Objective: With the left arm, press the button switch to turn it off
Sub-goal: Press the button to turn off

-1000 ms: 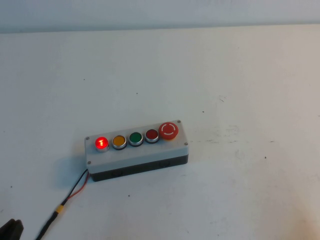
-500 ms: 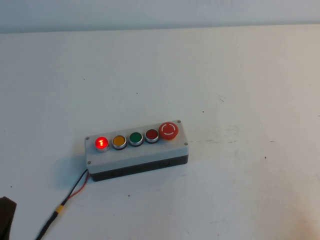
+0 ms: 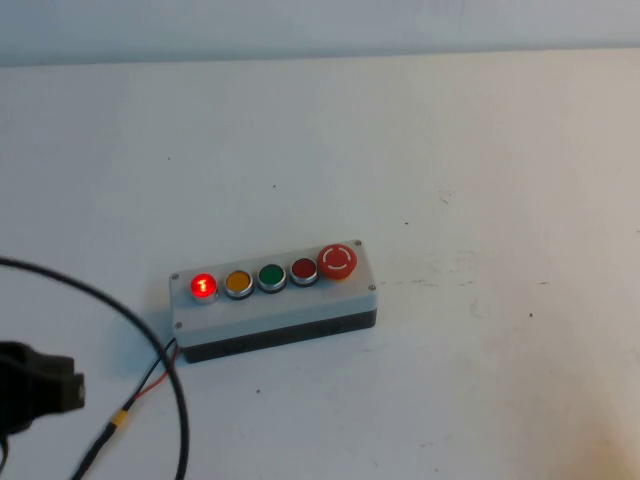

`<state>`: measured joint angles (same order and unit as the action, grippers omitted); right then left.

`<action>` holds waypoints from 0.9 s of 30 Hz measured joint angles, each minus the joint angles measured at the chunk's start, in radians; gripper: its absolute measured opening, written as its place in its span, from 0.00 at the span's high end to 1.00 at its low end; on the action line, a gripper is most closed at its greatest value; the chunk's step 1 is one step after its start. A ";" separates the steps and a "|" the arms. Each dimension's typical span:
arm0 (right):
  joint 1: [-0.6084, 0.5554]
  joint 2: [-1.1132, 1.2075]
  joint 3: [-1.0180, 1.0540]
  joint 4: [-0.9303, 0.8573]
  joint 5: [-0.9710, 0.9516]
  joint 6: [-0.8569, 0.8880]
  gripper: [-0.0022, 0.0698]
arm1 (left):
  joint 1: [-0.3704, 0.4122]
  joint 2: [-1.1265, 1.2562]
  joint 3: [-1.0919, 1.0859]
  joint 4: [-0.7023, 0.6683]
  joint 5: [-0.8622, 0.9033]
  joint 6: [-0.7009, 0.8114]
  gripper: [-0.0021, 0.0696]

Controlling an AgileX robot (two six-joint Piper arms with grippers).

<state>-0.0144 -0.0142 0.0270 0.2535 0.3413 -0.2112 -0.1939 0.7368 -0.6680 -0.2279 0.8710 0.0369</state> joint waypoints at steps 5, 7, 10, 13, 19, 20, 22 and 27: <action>0.000 0.000 0.000 0.000 0.000 0.000 0.99 | -0.030 0.284 -0.180 0.006 0.067 0.089 0.97; 0.000 0.000 0.000 0.000 0.000 0.000 0.99 | -0.071 0.373 -0.231 0.008 0.067 0.100 0.97; 0.000 0.000 0.000 0.000 0.000 0.000 0.99 | -0.147 0.498 -0.306 0.033 0.067 0.102 0.97; 0.000 0.000 0.000 0.000 0.000 0.000 0.99 | -0.187 0.602 -0.391 0.051 0.070 0.098 0.97; 0.000 0.000 0.000 0.000 0.000 0.000 0.99 | -0.194 0.761 -0.532 0.093 0.115 0.095 0.97; 0.000 0.000 0.000 0.000 0.000 0.000 0.99 | -0.194 0.785 -0.550 0.101 0.125 0.095 0.97; 0.000 0.000 0.000 0.000 0.000 0.000 0.99 | -0.194 0.823 -0.579 0.116 0.133 0.095 0.97; 0.000 0.000 0.000 0.000 0.000 0.000 0.99 | -0.194 0.897 -0.625 0.132 0.133 0.095 0.97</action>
<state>-0.0144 -0.0142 0.0270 0.2535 0.3413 -0.2112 -0.3884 1.6341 -1.2932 -0.0957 1.0036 0.1317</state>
